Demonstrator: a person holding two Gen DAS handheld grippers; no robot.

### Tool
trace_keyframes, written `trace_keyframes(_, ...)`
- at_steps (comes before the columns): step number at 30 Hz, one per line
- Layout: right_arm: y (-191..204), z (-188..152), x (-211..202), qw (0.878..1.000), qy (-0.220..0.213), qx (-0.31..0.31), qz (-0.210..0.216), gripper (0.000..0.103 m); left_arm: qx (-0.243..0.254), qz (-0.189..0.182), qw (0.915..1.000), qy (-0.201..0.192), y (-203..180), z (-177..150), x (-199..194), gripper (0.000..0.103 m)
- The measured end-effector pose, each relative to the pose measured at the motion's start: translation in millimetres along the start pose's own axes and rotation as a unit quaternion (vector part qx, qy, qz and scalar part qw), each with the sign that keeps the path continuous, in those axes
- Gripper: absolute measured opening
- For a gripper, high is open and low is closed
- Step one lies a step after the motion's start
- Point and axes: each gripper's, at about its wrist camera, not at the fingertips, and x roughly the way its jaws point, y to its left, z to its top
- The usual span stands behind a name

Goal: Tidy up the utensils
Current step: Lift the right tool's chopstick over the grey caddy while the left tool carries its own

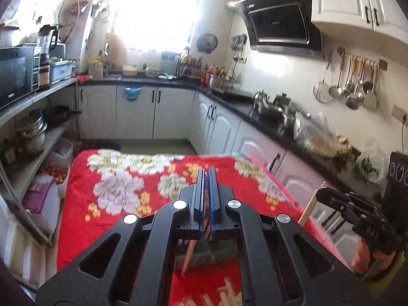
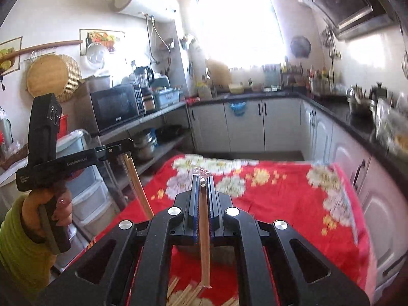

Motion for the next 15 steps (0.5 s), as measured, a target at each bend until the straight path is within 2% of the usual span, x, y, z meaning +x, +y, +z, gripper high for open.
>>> trace_keyframes(4, -0.3, 20.6, 1.5, 1.000, -0.026, -0.013, -0.011, 0.006, 0.002, -0.005, 0.9996, -0.027, -6.8, 26.1, -2.3, 0.001)
trace_keyframes(8, -4.3, 34.5, 10.0, 0.999, -0.043, -0.015, -0.018, 0.006, 0.012, 0.001, 0.9993, -0.035, -13.9, 38.6, 4.7, 0.001)
trace_keyframes(15, -11.2, 38.1, 38.0, 0.998, -0.049, -0.012, -0.034, 0.006, 0.007, 0.007, 0.9994, -0.032, -10.1, 30.3, 33.5, 0.001)
